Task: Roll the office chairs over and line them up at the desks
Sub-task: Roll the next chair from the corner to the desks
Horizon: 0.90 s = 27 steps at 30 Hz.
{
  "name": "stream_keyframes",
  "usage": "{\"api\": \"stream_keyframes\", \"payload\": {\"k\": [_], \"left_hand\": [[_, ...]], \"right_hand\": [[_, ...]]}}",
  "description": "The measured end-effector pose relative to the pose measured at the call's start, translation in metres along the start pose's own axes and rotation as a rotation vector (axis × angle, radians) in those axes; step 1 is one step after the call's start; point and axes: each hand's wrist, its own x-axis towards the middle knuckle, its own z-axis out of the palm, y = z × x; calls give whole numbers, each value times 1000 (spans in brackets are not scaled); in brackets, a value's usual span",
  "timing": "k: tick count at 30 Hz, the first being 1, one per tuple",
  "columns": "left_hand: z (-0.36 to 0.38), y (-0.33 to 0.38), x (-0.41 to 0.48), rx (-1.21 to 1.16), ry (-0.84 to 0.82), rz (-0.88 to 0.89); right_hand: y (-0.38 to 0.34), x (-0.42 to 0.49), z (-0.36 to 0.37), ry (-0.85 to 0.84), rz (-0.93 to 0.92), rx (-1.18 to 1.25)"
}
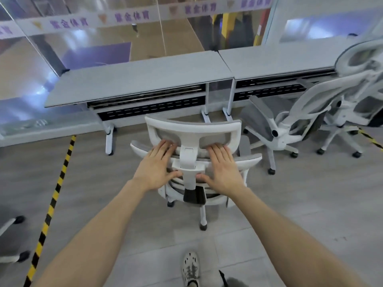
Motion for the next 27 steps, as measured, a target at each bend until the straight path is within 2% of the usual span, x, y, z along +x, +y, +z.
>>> {"api": "stream_keyframes", "payload": {"k": [7, 15, 20, 27], "left_hand": [[-7, -28, 143, 21, -53, -47], [-16, -34, 251, 47, -105, -152], [-20, -25, 276, 27, -110, -165], [-27, -19, 269, -20, -267, -265]], "right_hand": [[60, 117, 15, -30, 16, 14], [117, 224, 31, -85, 16, -37], [147, 269, 23, -180, -13, -15], [149, 271, -1, -277, -1, 34]]}}
